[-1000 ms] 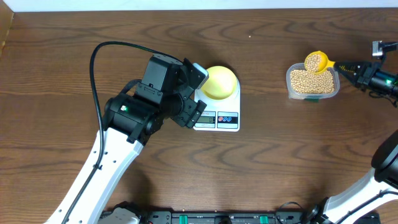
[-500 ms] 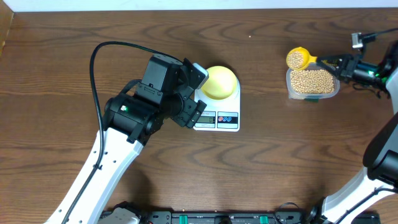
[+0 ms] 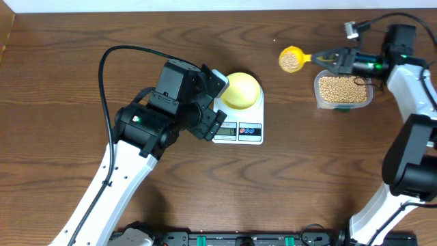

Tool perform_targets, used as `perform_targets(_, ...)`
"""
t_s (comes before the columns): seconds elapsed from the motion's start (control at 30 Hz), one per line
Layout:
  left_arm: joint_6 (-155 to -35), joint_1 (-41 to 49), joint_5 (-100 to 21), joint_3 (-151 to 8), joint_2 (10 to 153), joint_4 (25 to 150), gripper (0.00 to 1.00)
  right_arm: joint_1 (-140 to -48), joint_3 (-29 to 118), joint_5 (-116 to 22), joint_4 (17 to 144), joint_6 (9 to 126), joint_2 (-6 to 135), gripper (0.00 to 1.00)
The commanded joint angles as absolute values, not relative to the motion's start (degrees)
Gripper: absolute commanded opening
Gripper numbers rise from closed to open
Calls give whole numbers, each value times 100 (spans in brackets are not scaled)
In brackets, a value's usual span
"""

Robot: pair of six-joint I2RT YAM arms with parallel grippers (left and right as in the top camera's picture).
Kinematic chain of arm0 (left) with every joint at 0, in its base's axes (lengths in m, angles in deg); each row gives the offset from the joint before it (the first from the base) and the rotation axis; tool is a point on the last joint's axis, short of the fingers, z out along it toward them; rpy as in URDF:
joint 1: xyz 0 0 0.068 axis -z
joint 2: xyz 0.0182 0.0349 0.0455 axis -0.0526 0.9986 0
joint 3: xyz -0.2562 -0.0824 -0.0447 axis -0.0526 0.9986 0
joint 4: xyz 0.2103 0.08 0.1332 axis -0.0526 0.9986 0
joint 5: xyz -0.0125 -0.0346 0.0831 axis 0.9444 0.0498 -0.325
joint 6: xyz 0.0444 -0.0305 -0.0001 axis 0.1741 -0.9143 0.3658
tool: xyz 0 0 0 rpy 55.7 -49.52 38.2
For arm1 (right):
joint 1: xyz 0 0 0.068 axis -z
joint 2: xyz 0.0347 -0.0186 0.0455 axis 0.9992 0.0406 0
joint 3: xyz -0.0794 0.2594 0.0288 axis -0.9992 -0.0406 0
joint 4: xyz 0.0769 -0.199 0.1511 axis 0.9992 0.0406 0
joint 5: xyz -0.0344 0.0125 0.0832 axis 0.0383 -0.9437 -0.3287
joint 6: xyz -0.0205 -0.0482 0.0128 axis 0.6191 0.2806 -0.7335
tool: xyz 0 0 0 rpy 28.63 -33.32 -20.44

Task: Scoop item into bowl and weigh 50g on scale
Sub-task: 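Lift the filled scoop and carry it left toward the yellow bowl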

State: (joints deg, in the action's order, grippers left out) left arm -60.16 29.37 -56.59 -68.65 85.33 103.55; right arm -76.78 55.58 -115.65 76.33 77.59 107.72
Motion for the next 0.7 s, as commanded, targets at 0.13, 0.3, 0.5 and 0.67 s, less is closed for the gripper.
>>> perform_targets(0.13, -5963, 2906, -5587, -6911, 8533, 10366, 81, -8342, 5553, -11608, 7148, 7449, 10823, 1)
perform_targets(0.3, -5963, 2906, -5589, -6911, 8533, 10366, 81, -8653, 5553, -11206, 7109, 7453, 10823, 1)
perform_targets(0.5, -5963, 2906, -5589, -6911, 8533, 10366, 81, -8922, 5553, -10926, 7082, 7477, 10823, 1)
perform_targets(0.67, -5963, 2906, -5587, -6911, 8533, 10366, 81, -9013, 5553, -10751, 7085, 7720, 10823, 1)
